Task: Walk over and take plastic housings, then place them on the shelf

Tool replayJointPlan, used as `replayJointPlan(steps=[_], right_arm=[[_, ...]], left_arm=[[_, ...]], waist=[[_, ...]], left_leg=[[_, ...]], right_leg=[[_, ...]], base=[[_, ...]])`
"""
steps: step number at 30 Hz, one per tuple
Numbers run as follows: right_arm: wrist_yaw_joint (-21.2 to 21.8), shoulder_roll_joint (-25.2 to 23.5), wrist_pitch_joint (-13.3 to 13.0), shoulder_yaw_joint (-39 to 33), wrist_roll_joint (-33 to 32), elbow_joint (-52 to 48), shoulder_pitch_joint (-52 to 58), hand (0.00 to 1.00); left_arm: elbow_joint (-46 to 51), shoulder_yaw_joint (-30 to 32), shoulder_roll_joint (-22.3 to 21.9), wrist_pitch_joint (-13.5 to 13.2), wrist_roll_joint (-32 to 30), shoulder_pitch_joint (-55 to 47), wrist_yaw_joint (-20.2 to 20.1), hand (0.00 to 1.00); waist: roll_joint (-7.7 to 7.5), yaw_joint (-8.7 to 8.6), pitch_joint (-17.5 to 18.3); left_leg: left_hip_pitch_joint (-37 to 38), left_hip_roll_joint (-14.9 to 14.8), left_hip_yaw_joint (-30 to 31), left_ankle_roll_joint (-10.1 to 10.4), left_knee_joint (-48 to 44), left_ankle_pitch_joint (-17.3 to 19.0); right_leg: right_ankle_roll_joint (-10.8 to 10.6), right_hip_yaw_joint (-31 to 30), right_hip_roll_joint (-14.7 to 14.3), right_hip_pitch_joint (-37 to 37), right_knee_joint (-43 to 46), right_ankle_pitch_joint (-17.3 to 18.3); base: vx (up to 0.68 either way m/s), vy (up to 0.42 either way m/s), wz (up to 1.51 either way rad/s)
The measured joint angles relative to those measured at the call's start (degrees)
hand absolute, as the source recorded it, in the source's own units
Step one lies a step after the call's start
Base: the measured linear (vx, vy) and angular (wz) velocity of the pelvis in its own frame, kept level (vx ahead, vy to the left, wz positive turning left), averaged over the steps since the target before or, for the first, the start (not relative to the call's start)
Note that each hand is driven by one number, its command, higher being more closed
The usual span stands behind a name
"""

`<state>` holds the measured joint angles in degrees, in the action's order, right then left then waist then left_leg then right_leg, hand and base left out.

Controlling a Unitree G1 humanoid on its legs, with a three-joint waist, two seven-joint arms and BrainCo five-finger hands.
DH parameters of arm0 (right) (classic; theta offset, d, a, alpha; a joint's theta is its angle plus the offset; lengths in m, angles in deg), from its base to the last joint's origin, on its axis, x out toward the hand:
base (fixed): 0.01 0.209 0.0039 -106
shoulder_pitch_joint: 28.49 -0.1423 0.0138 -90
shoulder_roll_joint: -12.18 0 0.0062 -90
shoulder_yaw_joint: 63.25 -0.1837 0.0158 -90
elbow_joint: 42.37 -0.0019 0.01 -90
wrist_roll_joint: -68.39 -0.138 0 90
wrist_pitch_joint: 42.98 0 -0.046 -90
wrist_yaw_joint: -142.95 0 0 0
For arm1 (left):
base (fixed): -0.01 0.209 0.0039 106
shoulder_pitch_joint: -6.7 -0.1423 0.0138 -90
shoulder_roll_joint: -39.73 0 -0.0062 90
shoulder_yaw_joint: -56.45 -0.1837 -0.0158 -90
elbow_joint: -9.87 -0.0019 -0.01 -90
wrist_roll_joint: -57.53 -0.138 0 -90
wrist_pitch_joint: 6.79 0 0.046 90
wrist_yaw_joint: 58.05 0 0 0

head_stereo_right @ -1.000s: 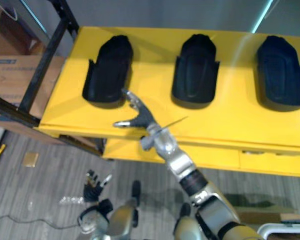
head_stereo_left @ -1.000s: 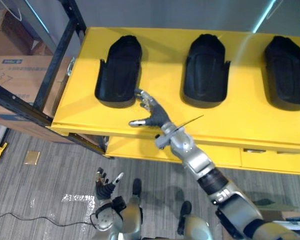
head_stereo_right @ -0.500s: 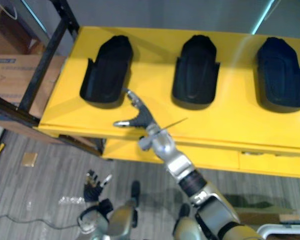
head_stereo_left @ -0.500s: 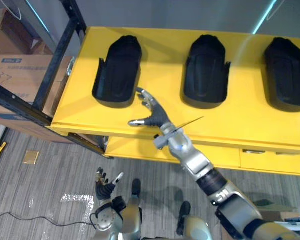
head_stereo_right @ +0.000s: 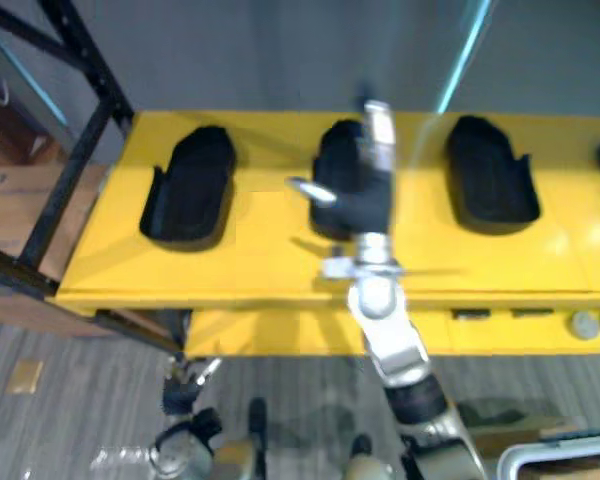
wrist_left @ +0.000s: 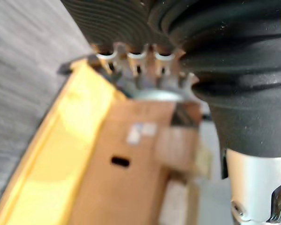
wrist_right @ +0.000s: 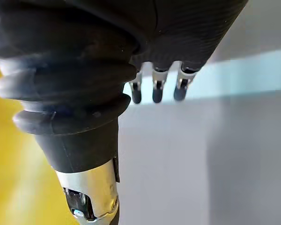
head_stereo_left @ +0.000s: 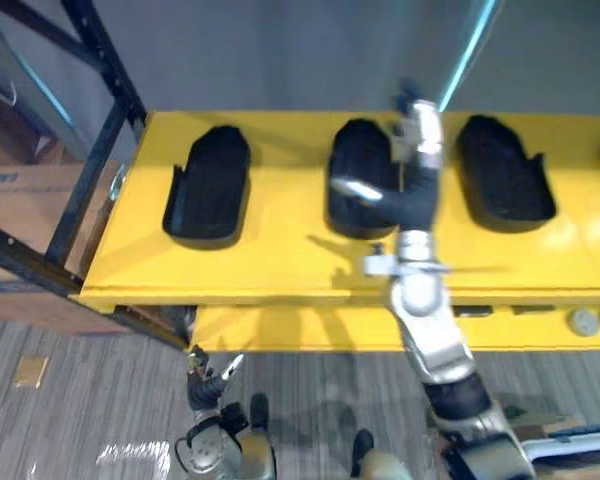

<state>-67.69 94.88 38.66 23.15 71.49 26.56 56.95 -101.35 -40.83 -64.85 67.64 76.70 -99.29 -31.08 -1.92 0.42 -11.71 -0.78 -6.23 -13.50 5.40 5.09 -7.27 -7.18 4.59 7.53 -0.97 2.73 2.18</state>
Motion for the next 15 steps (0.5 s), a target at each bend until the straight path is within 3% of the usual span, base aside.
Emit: replayJointPlan(steps=[2,4,5,6,8,12,15], right_arm=[[-1.09,-0.02,-0.20,-4.67,-1.50,-0.22,5.51,0.00],[-1.24,-0.77,-0.24,-13.97,-7.41,1.69,17.85,0.00],[-0.56,-0.94,-0.15,-15.48,-9.17,3.45,20.34,0.00],[0.53,-1.17,0.09,-17.12,-11.83,7.16,24.12,0.00],[6.63,-3.17,-0.04,-18.68,-17.08,19.83,31.49,0.00],[15.75,-6.32,-0.28,-15.66,-20.48,35.31,33.00,0.00],[21.42,-6.42,1.12,-13.18,-20.91,49.34,28.15,0.00]], left_arm=[[-2.37,1.01,-0.06,0.54,0.01,-0.01,0.10,0.00],[-8.05,5.12,-0.81,0.93,1.30,-0.45,-0.04,0.00],[-8.89,6.22,-0.90,0.93,1.51,-0.71,-0.02,0.00],[-9.89,7.59,-0.85,0.93,2.48,-1.14,-0.08,0.00],[-13.32,10.80,-0.55,0.81,4.25,-0.87,-1.21,0.00],[-16.82,12.82,-0.34,2.25,5.61,-0.88,-2.48,0.00],[-20.94,13.45,0.04,4.84,5.59,-0.75,-3.33,0.00]], waist=[[-0.04,-1.44,1.29],[0.36,-4.63,2.62],[0.40,-5.30,2.86],[0.40,-6.29,3.19],[0.54,-7.97,3.66],[1.02,-7.99,4.59],[0.98,-5.98,5.89]], left_leg=[[0.16,-0.24,-1.57,0.21,0.00,0.47],[1.87,-0.91,-5.37,0.62,0.01,1.36],[2.42,-1.14,-6.23,0.96,0.01,1.67],[3.36,-1.58,-7.59,1.20,0.00,1.86],[5.66,-2.63,-9.38,1.87,-0.01,2.38],[7.25,-3.60,-10.79,2.43,0.00,2.78],[7.58,-3.60,-10.73,2.61,0.03,3.18]], right_leg=[[-0.15,-1.18,-0.08,0.66,-0.36,-0.20],[0.23,-4.82,-0.69,1.05,-1.32,-1.26],[0.22,-5.53,-0.90,1.02,-1.50,-1.42],[0.38,-6.80,-1.36,0.94,-1.57,-1.55],[0.18,-8.03,-2.36,-0.17,-1.31,-1.78],[0.57,-7.84,-2.73,-1.08,-1.37,-1.46],[0.90,-7.58,-2.74,-1.41,-1.51,-0.99]], base=[[0.00,0.006,-0.68],[0.03,-0.006,-0.83],[0.04,-0.020,-0.73],[0.06,-0.035,-0.67],[0.07,-0.052,-0.54],[0.02,-0.021,-0.16],[0.00,0.000,0.00]])
